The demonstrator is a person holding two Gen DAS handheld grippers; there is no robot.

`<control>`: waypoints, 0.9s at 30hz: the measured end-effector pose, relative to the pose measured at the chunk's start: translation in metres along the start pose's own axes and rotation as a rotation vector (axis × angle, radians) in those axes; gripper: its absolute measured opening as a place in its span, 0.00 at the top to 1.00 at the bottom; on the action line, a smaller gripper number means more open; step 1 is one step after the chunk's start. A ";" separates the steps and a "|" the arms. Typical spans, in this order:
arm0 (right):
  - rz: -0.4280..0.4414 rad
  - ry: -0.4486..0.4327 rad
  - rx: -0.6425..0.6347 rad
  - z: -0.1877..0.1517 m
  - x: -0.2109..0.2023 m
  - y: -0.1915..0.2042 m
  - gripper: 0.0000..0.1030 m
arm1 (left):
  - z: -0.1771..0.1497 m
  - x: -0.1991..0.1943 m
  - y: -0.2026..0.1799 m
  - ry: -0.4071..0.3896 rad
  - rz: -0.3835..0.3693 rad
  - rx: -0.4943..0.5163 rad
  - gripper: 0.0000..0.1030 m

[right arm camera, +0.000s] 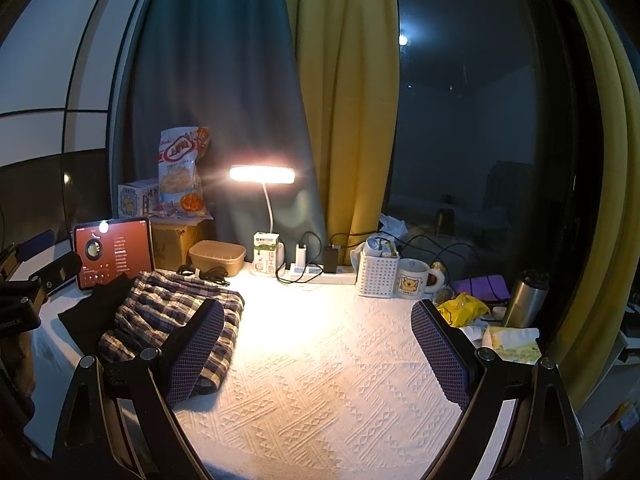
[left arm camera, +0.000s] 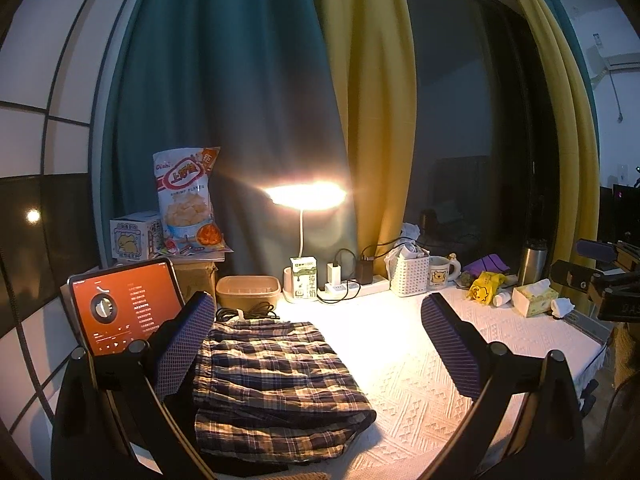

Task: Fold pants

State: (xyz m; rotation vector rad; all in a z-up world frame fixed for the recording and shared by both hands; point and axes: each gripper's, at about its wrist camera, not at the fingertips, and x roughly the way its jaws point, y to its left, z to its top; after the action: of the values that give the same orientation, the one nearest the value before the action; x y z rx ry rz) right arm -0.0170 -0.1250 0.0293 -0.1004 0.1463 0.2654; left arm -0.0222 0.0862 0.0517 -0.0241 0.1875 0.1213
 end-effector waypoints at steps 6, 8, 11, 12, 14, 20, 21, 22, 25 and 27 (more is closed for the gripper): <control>0.001 0.000 0.000 0.000 0.000 0.000 0.07 | 0.000 -0.001 -0.001 0.001 0.000 0.000 0.01; 0.001 0.000 -0.001 0.000 0.000 -0.001 0.07 | 0.000 -0.001 0.000 0.001 -0.004 0.002 0.01; 0.002 0.000 -0.001 0.000 0.000 -0.001 0.07 | 0.000 0.000 0.000 0.002 -0.008 0.005 0.01; 0.002 0.001 -0.001 0.000 0.000 -0.001 0.07 | 0.000 0.000 0.000 0.002 -0.008 0.005 0.01; 0.002 0.001 -0.001 -0.001 0.000 -0.002 0.07 | 0.000 0.000 -0.001 0.003 -0.008 0.005 0.01; 0.003 0.001 -0.002 -0.001 0.001 -0.002 0.07 | -0.001 0.000 -0.001 0.003 -0.007 0.005 0.01; 0.003 0.002 -0.002 -0.001 0.000 -0.002 0.07 | -0.001 0.000 -0.001 0.003 -0.007 0.004 0.01; 0.003 0.002 -0.002 -0.001 0.000 -0.002 0.07 | -0.001 0.000 -0.001 0.004 -0.007 0.005 0.01; 0.003 0.002 -0.002 -0.003 0.000 -0.002 0.07 | -0.001 0.000 -0.001 0.005 -0.008 0.006 0.01; 0.003 0.003 -0.002 -0.002 0.000 -0.002 0.07 | -0.001 0.001 -0.001 0.005 -0.010 0.005 0.01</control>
State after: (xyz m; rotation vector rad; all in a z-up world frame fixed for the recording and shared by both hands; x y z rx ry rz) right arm -0.0166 -0.1269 0.0272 -0.1023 0.1487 0.2680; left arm -0.0217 0.0851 0.0509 -0.0202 0.1929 0.1111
